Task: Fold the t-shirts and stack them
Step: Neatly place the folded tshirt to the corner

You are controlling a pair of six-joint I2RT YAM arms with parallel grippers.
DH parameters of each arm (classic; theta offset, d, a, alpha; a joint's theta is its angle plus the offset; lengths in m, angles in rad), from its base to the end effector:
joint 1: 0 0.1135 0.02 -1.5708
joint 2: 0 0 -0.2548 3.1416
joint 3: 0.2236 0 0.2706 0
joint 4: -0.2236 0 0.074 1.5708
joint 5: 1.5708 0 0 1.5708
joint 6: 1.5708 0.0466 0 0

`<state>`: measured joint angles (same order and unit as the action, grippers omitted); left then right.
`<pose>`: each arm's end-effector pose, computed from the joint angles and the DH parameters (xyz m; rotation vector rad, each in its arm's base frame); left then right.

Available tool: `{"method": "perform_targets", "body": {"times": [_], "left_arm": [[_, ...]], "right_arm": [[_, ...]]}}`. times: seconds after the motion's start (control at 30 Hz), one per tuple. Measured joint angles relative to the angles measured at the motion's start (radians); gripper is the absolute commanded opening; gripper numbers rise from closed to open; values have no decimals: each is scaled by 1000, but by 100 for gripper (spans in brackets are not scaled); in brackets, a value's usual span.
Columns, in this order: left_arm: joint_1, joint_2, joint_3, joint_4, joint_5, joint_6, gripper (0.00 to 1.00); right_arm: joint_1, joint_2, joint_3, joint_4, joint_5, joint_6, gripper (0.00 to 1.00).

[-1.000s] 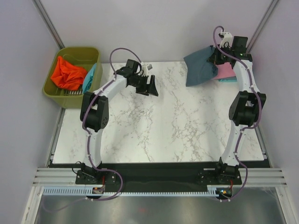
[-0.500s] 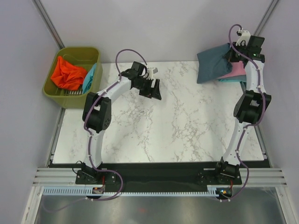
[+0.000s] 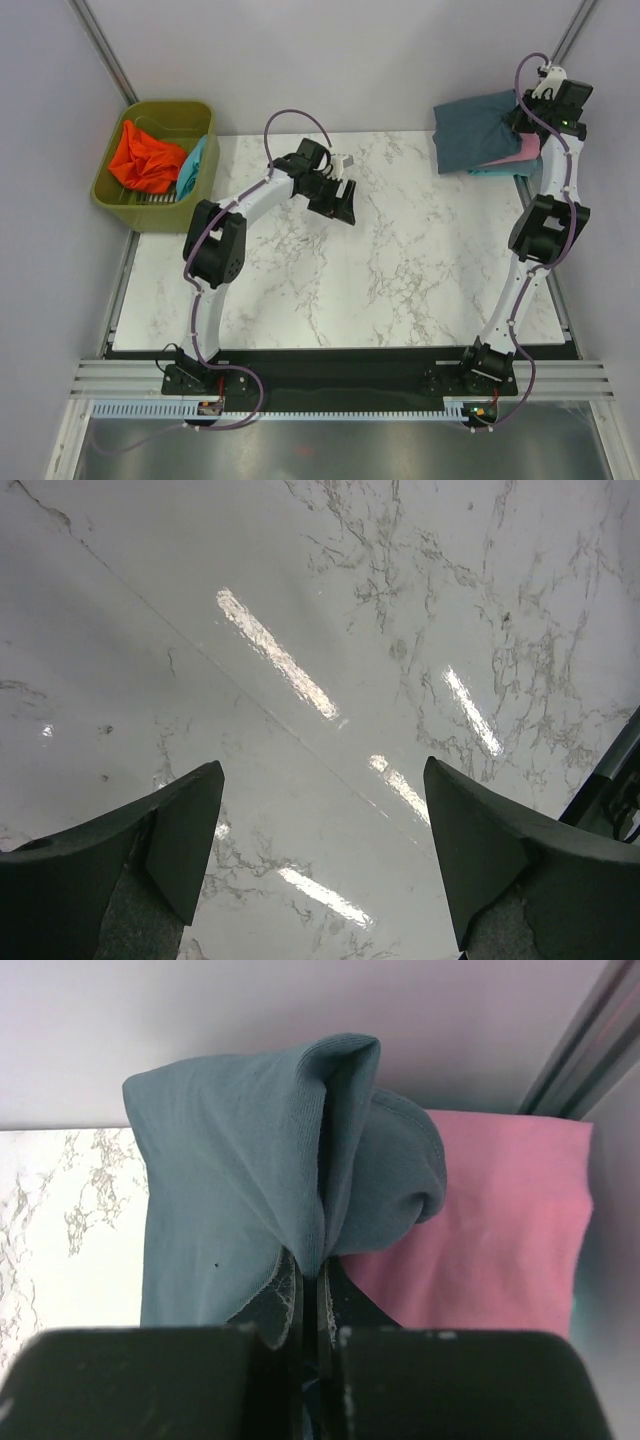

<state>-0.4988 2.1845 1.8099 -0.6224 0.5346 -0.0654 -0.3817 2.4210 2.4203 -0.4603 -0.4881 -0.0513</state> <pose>0.4244 -0.2582 0.1853 0.7635 2.4917 -0.8966 0.5450 -0.1952 0.2902 0.0239 1.9807 0.2154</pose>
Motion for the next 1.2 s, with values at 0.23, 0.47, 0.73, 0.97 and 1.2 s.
{"method": "perform_targets", "body": {"times": [0.23, 0.47, 0.73, 0.97, 1.2], "left_arm": [[-13, 0, 0, -2, -5, 0, 89], [-25, 0, 0, -4, -5, 0, 89], [-34, 0, 0, -5, -8, 1, 90], [-34, 0, 0, -5, -11, 1, 92], [-36, 0, 59, -28, -137, 14, 95]], "right_arm": [[-37, 0, 30, 38, 20, 23, 0], [-47, 6, 41, 69, 78, 18, 9], [-19, 51, 41, 98, 225, -35, 95], [15, -121, -186, 186, 316, -52, 98], [112, -525, -502, 307, 288, -33, 98]]}}
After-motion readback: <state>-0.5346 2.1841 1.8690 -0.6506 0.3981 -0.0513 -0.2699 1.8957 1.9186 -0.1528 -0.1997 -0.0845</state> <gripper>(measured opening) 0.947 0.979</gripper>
